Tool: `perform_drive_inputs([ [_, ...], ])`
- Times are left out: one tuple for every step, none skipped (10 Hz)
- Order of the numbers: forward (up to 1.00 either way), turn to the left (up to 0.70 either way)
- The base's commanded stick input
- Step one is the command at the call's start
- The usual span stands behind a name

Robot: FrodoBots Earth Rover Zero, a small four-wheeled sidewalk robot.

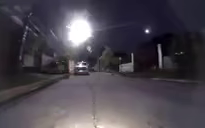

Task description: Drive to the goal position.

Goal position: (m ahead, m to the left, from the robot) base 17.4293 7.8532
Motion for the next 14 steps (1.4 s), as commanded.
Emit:
perform_drive_inputs([
  [0.50, 0.00],
  [0.50, 0.00],
  [0.50, 0.00],
  [0.50, 0.00],
  [0.50, 0.00],
  [0.50, 0.00],
  [0.50, 0.00],
  [0.50, 0.00],
  [0.50, 0.00],
  [0.50, -0.33],
  [0.50, -0.50],
  [0.50, -0.50],
  [0.50, -0.14],
  [0.50, 0.00],
])
